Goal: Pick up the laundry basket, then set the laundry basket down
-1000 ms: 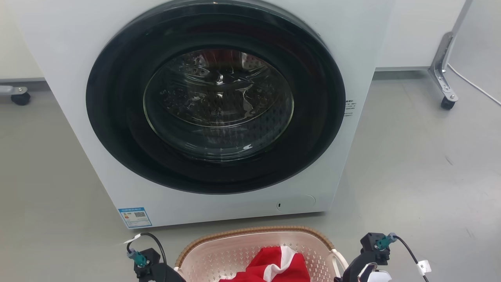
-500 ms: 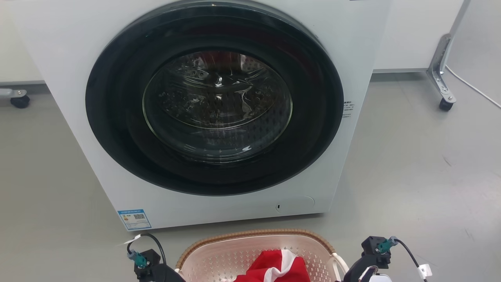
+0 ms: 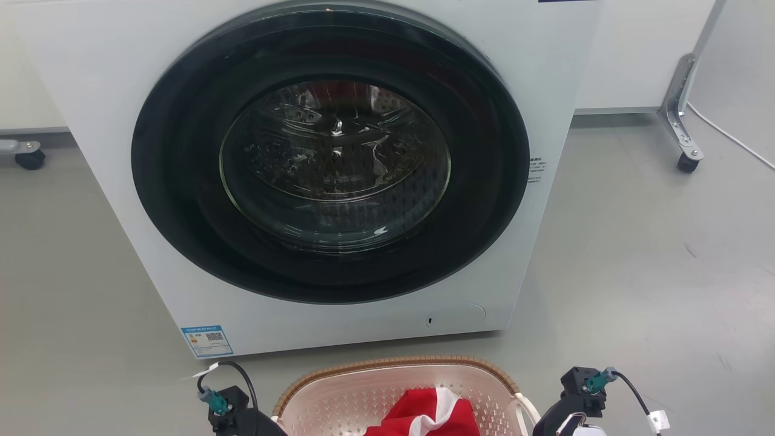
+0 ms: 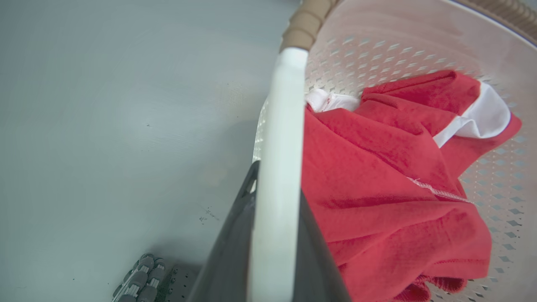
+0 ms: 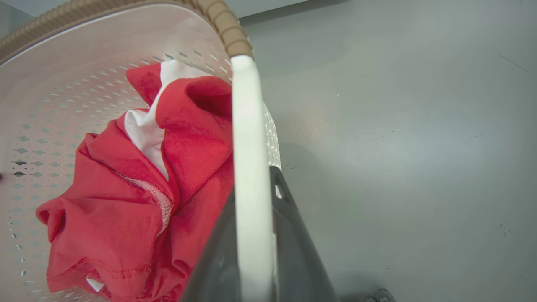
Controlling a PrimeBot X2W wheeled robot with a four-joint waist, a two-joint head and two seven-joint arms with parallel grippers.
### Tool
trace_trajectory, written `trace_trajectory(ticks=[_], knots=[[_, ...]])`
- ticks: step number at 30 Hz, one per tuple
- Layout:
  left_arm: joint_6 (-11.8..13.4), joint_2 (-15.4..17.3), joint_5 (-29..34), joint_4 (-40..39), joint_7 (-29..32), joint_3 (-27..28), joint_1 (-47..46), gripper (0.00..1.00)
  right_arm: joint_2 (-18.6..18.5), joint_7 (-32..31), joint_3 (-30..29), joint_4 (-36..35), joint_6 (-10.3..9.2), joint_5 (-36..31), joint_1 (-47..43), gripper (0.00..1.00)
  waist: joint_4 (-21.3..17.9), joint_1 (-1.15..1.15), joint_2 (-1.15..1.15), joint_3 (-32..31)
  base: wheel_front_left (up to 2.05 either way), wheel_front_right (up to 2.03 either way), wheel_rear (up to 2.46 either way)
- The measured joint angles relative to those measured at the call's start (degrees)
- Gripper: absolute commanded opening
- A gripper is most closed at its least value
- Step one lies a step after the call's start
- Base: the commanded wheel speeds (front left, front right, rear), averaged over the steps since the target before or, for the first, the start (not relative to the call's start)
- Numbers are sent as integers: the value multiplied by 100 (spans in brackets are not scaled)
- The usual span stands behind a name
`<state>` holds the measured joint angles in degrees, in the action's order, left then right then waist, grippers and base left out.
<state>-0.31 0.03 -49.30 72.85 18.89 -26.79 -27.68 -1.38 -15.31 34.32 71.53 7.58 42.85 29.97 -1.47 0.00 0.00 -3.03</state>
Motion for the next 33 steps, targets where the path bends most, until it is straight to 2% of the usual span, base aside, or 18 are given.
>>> trace_trajectory(ticks=[17, 33], knots=[[41, 0, -15, -24, -43, -132, -2, 0, 0, 29, 41, 37, 0, 67, 6, 0, -4, 0, 0, 126, 0, 0, 0], [221, 7, -24, -135, -452, -200, -316, 0, -16, 364, 91, -58, -54, 109, 337, 0, 5, 0, 0, 746, 0, 0, 0]])
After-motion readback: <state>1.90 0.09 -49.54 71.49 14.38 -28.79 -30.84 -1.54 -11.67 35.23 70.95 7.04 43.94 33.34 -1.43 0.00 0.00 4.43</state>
